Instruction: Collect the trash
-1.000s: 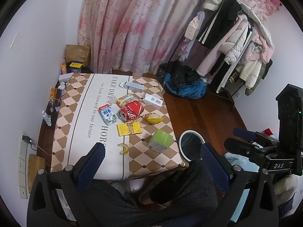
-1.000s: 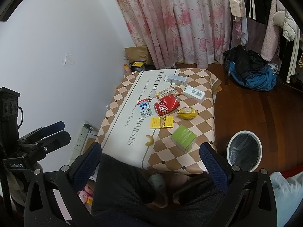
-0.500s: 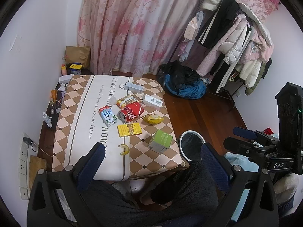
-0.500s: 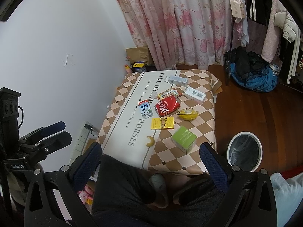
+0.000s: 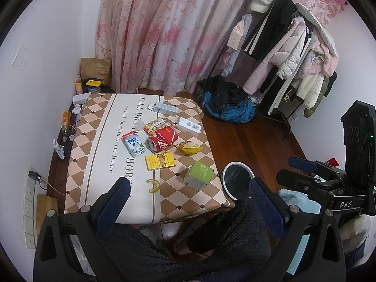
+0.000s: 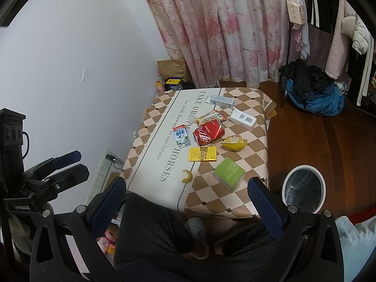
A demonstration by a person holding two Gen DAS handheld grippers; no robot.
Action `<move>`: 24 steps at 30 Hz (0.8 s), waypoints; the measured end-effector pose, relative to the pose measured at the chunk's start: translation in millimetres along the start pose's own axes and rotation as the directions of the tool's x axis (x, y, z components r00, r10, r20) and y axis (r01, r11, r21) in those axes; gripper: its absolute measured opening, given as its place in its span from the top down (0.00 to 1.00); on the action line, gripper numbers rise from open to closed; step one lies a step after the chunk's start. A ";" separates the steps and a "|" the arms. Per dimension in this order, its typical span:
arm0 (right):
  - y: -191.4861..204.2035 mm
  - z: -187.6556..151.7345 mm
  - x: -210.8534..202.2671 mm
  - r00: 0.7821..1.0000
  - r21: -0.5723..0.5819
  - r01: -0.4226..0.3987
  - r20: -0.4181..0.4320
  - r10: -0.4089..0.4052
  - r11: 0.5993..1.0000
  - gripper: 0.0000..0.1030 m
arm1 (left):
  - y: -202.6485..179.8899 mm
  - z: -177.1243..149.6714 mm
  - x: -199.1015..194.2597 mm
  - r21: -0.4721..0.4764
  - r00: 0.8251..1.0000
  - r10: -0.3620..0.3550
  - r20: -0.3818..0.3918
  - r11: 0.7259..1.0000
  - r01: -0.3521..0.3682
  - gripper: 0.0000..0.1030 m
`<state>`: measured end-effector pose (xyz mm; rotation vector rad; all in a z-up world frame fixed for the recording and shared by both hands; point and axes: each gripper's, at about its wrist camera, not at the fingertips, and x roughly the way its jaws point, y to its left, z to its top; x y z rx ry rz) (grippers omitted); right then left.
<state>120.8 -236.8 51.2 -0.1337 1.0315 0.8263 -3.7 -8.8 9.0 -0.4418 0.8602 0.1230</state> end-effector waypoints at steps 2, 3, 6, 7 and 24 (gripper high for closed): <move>-0.5 1.0 -1.0 1.000 0.000 -0.003 -0.002 0.003 1.000 0.00 | 0.8 -2.2 0.3 -0.001 1.000 0.004 0.003 1.000 -0.004 0.00; 0.2 2.6 -1.1 1.000 0.000 -0.004 -0.002 0.004 1.000 0.00 | 0.4 -1.4 2.8 0.000 0.999 0.030 0.011 1.000 -0.030 0.00; 0.2 5.3 -0.4 1.000 0.014 -0.009 0.000 0.009 1.000 0.00 | 7.2 0.9 23.5 0.006 0.984 0.176 0.020 0.984 -0.176 0.00; -1.2 5.7 2.6 1.000 0.025 -0.005 -0.002 0.005 1.000 0.00 | 12.0 0.5 35.3 0.005 0.973 0.230 0.016 0.973 -0.230 0.00; -83.8 -15.3 286.7 0.862 -0.204 0.266 -0.386 -0.327 0.942 0.00 | 92.7 -63.1 254.0 0.053 0.843 0.384 -0.376 0.917 -0.394 0.00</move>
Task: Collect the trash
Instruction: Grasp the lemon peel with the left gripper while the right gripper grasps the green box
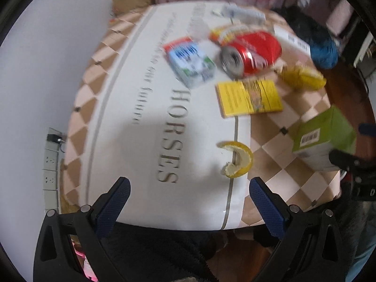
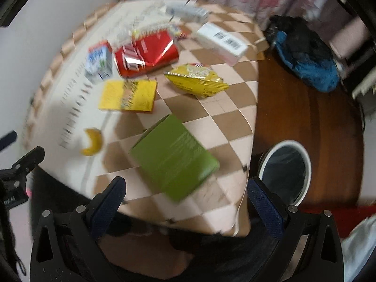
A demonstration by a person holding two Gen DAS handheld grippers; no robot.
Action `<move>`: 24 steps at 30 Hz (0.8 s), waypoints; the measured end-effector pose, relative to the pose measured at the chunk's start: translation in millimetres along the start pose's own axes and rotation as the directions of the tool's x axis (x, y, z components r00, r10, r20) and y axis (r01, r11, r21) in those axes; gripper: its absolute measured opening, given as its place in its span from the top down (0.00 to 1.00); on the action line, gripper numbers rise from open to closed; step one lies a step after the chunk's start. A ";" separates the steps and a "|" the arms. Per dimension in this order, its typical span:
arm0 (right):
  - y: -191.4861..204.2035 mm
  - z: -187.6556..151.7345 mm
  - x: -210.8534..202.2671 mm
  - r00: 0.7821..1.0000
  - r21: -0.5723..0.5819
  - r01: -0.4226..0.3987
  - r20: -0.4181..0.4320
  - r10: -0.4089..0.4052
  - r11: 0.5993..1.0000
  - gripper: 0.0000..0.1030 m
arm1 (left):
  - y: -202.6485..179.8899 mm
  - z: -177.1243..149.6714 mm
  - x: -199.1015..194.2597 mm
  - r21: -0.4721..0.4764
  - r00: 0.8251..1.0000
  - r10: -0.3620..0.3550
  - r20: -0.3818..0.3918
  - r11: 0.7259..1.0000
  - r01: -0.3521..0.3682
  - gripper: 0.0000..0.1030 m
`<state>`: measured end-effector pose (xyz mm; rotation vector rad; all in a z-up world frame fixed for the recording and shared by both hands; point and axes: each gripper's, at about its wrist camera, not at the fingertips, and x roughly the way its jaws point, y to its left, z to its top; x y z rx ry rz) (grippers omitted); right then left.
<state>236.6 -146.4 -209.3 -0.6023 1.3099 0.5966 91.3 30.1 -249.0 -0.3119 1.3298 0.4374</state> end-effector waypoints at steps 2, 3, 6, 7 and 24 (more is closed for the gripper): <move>2.4 11.6 17.7 0.999 -0.054 0.022 -0.038 -0.025 0.998 0.00 | -9.5 2.9 14.5 0.034 1.000 -0.016 -0.021 0.999 0.017 0.00; 4.8 16.7 27.4 0.998 -0.079 0.021 -0.056 -0.025 0.997 0.00 | -13.2 4.5 18.6 0.055 0.999 -0.029 -0.029 0.998 0.030 0.00; 3.1 22.8 44.3 0.995 -0.098 -0.012 -0.097 0.002 0.995 0.00 | -27.0 9.7 28.1 0.127 0.999 -0.035 -0.035 0.991 0.039 0.00; 3.0 23.9 48.8 0.995 -0.099 -0.019 -0.104 0.009 0.995 0.05 | -31.1 11.1 30.2 0.148 0.998 -0.040 -0.038 0.988 0.045 0.00; -63.2 11.3 83.8 0.988 0.206 -0.096 -0.100 0.118 0.974 0.22 | -26.7 20.0 68.2 0.115 0.993 -0.111 -0.051 0.987 0.116 0.74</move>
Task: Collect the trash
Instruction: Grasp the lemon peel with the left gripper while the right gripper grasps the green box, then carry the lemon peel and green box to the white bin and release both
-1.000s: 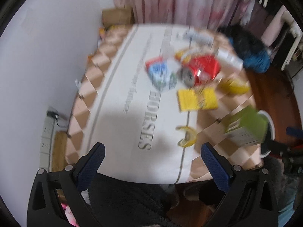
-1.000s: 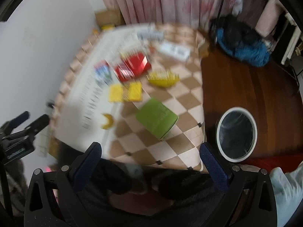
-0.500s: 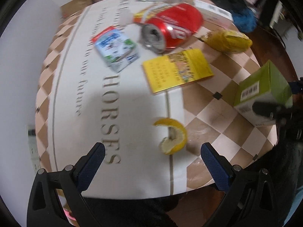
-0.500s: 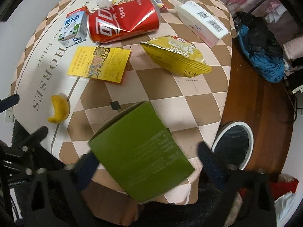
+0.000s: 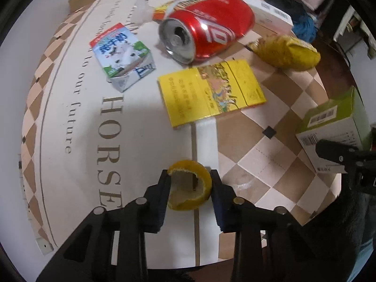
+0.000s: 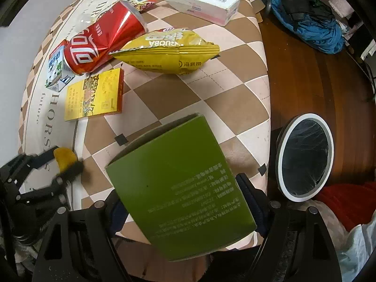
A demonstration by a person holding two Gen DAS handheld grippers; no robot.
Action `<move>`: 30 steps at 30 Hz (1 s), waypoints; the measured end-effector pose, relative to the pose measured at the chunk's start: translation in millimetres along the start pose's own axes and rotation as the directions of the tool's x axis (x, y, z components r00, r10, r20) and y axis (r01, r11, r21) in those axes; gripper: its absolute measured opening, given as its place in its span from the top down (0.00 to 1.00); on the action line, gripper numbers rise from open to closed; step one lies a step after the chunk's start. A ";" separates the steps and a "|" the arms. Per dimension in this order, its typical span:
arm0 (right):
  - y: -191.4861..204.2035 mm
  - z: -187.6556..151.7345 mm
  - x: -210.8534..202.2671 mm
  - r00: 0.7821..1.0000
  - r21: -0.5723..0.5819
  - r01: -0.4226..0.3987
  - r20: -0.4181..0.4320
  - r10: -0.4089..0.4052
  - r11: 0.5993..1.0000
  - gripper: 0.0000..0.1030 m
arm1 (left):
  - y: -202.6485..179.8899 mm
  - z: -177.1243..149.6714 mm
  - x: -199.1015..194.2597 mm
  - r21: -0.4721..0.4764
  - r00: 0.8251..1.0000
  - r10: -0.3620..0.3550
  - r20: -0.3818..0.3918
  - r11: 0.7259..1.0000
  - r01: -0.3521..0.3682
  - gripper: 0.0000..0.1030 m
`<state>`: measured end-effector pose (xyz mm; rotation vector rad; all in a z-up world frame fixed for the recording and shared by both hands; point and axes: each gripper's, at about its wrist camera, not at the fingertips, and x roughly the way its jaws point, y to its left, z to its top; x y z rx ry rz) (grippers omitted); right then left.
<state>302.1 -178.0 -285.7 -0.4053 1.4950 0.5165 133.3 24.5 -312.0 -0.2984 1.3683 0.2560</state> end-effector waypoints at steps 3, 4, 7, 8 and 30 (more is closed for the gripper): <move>-3.3 -3.0 5.7 1.000 0.002 0.009 0.025 -0.009 1.000 0.26 | 3.8 -3.2 -5.7 -0.022 0.999 0.027 0.024 0.999 -0.026 0.76; -2.9 -5.1 7.0 0.999 0.002 0.011 0.032 -0.011 1.000 0.27 | 4.0 -2.6 -8.1 -0.025 0.999 0.034 0.031 0.999 -0.033 0.76; 2.1 -7.4 1.2 0.998 0.003 0.029 0.048 -0.030 1.000 0.27 | 1.8 -5.2 -17.5 -0.031 0.997 0.057 0.055 0.998 -0.055 0.77; 2.2 -10.3 -0.9 0.998 0.007 0.031 0.056 -0.032 0.999 0.28 | 2.2 -5.0 -21.7 -0.036 0.996 0.061 0.063 0.998 -0.059 0.77; 5.0 -66.9 -107.9 0.945 0.132 -0.074 0.326 0.027 0.988 0.30 | -105.0 36.5 -160.7 -0.044 0.917 0.134 0.376 0.991 -0.126 0.77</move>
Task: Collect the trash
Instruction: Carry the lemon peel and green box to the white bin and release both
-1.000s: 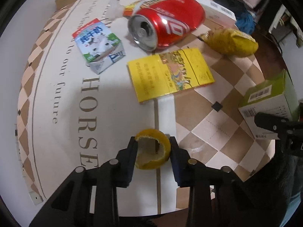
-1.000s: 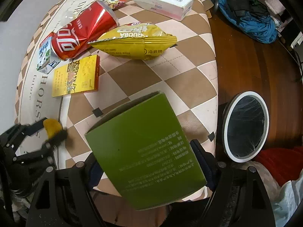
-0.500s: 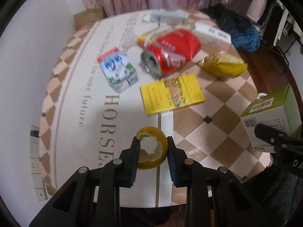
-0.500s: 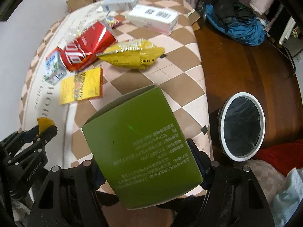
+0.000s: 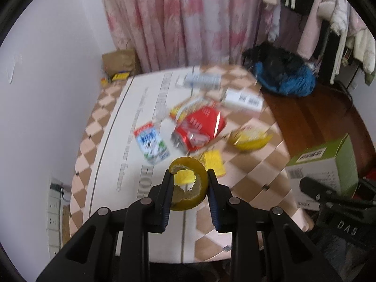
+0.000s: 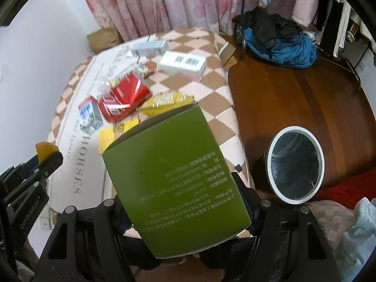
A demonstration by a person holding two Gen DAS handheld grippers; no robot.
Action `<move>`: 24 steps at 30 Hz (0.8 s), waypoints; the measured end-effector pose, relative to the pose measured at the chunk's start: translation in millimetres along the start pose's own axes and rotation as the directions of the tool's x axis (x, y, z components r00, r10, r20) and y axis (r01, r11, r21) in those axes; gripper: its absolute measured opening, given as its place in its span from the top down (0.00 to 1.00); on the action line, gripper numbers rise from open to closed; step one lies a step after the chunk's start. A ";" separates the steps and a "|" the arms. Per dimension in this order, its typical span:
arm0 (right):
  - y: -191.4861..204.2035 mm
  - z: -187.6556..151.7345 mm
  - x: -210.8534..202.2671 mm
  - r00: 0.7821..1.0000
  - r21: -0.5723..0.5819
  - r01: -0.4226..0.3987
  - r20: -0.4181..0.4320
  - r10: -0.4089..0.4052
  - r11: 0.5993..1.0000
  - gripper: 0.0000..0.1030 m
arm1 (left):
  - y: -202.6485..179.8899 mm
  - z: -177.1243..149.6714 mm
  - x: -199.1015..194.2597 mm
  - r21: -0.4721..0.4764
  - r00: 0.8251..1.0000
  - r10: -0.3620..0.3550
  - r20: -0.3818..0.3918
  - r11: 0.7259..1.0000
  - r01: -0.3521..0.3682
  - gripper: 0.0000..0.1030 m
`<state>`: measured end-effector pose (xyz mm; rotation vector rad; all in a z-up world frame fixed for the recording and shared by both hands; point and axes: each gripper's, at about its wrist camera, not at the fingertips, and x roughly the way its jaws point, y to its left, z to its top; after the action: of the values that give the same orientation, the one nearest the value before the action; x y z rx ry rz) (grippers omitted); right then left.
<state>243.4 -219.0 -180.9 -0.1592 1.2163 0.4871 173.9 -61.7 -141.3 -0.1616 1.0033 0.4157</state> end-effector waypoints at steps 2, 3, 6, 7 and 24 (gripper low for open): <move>-6.5 3.4 -13.5 0.999 0.024 -0.019 0.030 0.019 1.000 0.30 | -9.6 11.8 -9.6 0.006 0.999 -0.023 0.031 1.000 0.023 0.77; -9.6 4.8 -18.9 0.999 0.033 -0.024 0.044 0.022 0.999 0.30 | -15.5 17.3 -13.2 0.013 0.998 -0.035 0.044 0.999 0.034 0.77; -27.7 10.6 -40.7 0.995 0.063 -0.036 0.096 0.030 0.997 0.30 | -41.2 35.3 -21.3 0.037 0.993 -0.086 0.075 0.996 0.083 0.77; -38.0 12.6 -48.7 0.993 0.083 -0.039 0.114 0.030 0.996 0.29 | -53.9 41.4 -20.9 0.052 0.991 -0.111 0.077 0.993 0.107 0.77; -316.2 -4.1 14.8 0.994 0.478 0.102 -0.018 -0.107 0.873 0.30 | -308.2 63.5 139.4 0.136 0.810 -0.460 -0.363 0.834 0.534 0.75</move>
<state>383.2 -496.9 -239.9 0.2012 1.2774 0.0801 415.3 -285.1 -242.8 -0.2799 1.2687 -0.2282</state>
